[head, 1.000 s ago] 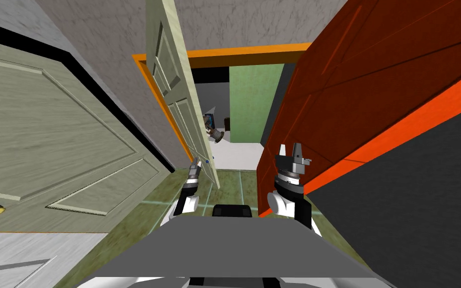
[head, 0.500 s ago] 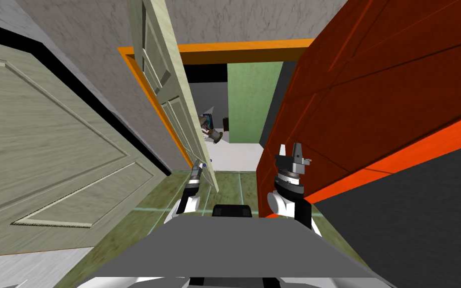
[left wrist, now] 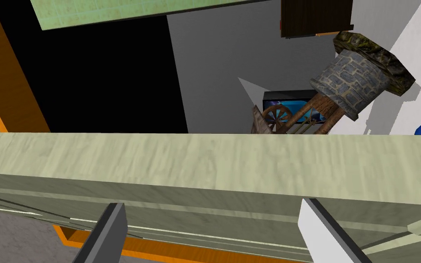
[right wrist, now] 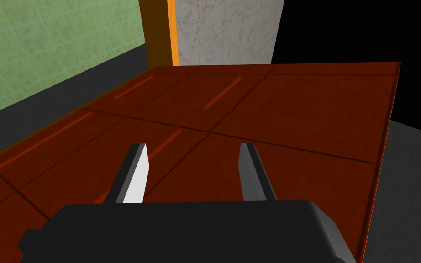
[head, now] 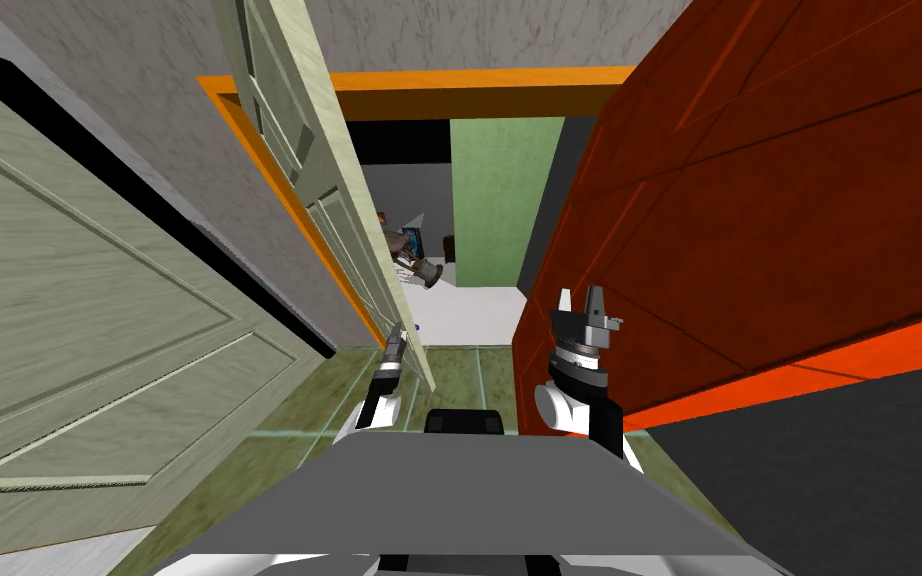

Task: Pull the door open

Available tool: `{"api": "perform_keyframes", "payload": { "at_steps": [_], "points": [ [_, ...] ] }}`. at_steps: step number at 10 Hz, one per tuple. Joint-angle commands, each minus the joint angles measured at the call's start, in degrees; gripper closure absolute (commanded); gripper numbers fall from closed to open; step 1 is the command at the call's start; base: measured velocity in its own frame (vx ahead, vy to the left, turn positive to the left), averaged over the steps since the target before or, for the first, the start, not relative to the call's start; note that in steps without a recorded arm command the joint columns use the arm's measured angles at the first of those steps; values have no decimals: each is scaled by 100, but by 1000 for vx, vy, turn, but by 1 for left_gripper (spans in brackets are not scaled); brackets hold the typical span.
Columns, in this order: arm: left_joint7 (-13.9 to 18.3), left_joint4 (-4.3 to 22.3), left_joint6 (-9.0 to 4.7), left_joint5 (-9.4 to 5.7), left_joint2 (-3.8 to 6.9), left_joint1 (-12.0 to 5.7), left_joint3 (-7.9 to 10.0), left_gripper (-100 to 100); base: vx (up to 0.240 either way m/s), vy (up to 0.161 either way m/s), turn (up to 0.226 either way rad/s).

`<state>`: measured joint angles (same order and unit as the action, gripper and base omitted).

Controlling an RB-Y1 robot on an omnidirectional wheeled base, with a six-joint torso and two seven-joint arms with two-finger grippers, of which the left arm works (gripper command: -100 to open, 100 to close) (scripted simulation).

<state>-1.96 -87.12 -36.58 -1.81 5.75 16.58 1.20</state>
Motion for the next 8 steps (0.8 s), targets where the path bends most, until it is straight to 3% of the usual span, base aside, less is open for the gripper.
{"api": "perform_keyframes", "payload": {
  "at_steps": [1, 8],
  "points": [
    [12, 227, -25, 0, -7, -101, 8, -100, 98, -4, -35],
    [75, 1014, -149, 5, -46, -338, 6, -100, 100, -2, -38]
  ]
}}
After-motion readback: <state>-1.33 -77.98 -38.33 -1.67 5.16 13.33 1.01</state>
